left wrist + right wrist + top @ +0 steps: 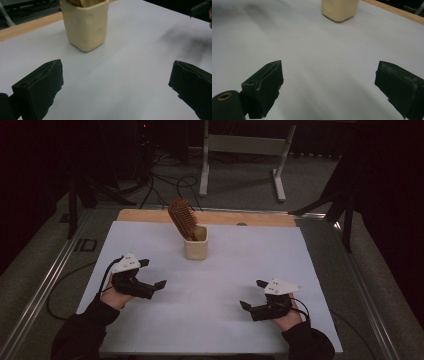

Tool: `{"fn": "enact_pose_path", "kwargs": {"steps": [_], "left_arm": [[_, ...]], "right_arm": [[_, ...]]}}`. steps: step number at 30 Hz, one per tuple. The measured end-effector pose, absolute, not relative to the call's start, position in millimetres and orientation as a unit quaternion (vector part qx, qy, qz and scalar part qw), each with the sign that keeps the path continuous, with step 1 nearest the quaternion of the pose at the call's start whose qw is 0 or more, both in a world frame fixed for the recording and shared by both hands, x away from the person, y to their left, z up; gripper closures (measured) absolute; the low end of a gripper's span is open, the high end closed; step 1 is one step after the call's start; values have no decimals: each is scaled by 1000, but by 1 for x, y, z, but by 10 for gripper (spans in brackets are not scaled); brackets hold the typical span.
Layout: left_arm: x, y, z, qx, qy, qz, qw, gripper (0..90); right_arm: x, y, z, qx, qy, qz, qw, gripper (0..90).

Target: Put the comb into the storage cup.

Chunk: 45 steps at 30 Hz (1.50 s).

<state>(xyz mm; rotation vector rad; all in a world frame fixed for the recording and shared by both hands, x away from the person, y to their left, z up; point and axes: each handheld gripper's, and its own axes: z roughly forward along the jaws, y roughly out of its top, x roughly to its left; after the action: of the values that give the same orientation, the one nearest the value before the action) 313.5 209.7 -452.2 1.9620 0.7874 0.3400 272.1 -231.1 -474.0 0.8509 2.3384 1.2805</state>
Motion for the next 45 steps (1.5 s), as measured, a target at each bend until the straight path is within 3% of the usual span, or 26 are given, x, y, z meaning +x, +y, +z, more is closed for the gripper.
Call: {"fn": "enact_pose_path", "kwargs": {"steps": [27,45], "left_arm": [[264,244,-497,792,335,138,491,0],[263,248,-505,795,335,141,486,1]], "right_arm": [[272,-230,-476,297,826,448,170,79],[273,-231,-480,300,828,442,169,79]]}}
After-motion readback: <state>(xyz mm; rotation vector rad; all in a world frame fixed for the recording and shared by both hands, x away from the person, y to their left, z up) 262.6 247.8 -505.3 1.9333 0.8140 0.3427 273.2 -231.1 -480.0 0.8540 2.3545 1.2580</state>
